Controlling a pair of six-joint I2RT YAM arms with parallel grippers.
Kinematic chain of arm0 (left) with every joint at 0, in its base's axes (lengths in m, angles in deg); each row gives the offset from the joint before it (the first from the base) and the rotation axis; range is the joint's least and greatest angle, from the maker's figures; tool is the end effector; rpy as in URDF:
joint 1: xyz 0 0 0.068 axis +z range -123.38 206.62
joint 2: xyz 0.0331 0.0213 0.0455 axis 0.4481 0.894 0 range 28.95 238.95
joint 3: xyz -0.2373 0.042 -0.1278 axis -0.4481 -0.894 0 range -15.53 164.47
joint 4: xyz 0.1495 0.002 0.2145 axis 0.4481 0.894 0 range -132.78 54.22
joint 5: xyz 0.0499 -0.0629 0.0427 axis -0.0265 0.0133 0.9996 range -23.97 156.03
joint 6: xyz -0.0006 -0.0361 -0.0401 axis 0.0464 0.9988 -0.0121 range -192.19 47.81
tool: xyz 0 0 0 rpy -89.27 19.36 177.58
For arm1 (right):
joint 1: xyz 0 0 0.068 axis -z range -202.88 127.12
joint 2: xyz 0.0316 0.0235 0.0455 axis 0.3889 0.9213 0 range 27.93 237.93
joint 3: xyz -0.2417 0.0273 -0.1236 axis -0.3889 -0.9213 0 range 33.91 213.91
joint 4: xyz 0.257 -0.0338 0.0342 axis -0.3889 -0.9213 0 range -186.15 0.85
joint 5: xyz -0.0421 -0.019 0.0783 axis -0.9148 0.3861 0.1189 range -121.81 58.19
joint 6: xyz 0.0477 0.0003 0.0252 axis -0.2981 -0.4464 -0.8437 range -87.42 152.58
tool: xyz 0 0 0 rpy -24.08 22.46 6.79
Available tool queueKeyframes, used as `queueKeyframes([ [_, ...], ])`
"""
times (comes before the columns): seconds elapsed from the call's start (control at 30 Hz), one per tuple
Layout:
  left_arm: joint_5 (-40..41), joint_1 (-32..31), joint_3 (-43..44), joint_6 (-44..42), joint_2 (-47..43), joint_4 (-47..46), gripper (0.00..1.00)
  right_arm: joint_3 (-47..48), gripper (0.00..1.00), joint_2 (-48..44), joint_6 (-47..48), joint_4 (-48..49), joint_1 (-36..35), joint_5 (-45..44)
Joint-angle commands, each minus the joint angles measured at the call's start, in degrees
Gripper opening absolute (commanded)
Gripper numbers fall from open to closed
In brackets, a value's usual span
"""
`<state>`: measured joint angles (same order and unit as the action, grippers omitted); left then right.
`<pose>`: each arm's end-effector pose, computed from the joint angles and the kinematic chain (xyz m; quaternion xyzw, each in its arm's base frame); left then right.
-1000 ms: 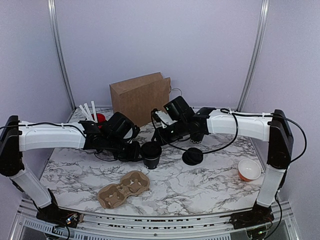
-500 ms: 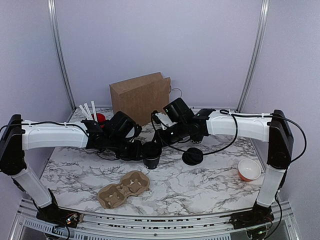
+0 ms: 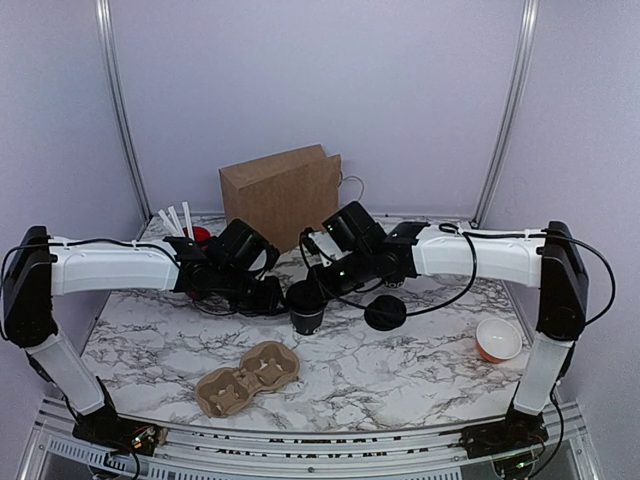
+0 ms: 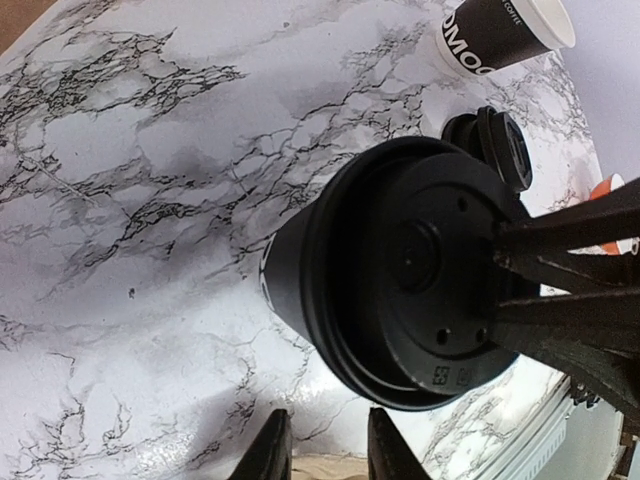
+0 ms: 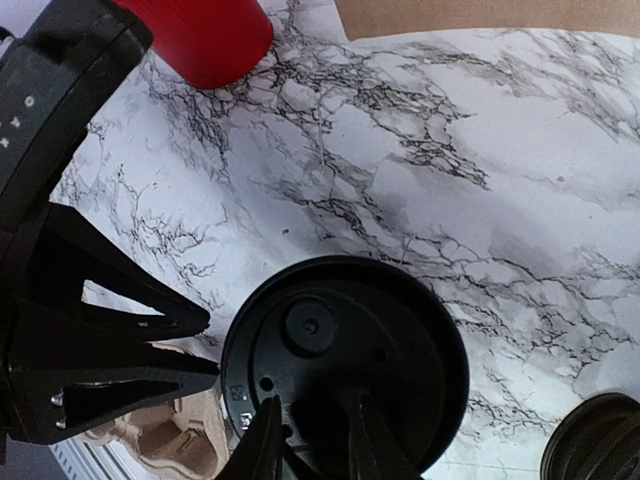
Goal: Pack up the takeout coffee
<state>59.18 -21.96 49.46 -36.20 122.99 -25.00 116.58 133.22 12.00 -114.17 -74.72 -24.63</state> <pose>0.2328 -0.2704 0.2305 0.1236 0.9202 -0.2881 0.2343 0.2514 0.3272 0.2485 -0.2725 0.8901 0.2601 0.2564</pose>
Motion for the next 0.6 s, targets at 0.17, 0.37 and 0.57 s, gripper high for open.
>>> queueKeyframes([
  [0.17, -0.01, 0.93, 4.19, -2.02, 3.07, -0.52, 0.26, -0.39, 0.23, -3.18, -3.12, -1.29, -1.95, -1.54],
  [0.37, -0.14, 1.67, 6.07, -3.02, 4.66, -0.39, 0.26, -0.02, 0.23, -3.03, -4.08, -0.79, -2.13, -1.71],
  [0.57, -0.1, 2.64, 7.35, -3.74, 5.66, -0.2, 0.26, 1.27, 0.23, -2.9, -5.13, -0.05, -2.13, -2.18],
])
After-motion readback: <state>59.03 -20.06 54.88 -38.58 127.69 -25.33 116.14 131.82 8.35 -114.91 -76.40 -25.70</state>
